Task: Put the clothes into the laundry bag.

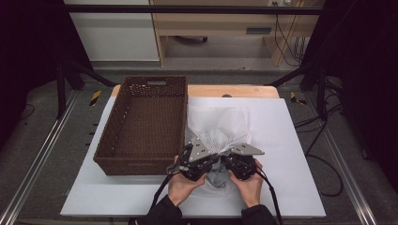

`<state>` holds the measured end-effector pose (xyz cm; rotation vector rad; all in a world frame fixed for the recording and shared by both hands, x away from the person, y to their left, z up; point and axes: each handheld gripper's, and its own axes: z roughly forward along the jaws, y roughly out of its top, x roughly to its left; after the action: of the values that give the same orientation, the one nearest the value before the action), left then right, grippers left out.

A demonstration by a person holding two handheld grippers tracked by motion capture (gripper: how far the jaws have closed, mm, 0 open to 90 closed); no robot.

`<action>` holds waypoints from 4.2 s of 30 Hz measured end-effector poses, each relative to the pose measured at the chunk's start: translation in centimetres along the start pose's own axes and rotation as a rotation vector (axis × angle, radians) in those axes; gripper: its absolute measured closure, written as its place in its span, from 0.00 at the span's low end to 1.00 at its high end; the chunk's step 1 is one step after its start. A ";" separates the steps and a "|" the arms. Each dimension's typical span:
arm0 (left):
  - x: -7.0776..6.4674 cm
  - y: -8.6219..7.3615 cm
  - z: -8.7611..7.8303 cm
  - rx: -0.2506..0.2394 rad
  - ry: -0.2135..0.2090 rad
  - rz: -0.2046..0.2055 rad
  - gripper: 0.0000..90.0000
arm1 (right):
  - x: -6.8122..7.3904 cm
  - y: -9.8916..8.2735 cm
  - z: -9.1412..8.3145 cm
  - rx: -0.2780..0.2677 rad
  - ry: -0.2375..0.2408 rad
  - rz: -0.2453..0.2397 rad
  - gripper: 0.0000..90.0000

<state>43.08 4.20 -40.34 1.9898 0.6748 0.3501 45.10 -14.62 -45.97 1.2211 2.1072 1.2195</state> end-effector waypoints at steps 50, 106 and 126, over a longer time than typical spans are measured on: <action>-0.5 -0.8 -0.5 0.012 -0.030 0.005 0.99 | -1.1 0.2 2.4 -0.050 -0.097 0.010 0.92; 0.6 -3.8 -0.3 0.042 -0.046 -0.019 0.98 | 0.2 -0.6 -1.9 0.000 0.014 -0.032 0.61; 0.6 -3.8 0.0 0.055 -0.055 -0.031 0.98 | -0.8 -1.9 -0.4 0.091 0.014 -0.018 0.98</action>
<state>42.42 6.00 -43.71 2.0315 0.6862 0.2596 44.29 -15.95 -47.42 1.2326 2.2001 1.1389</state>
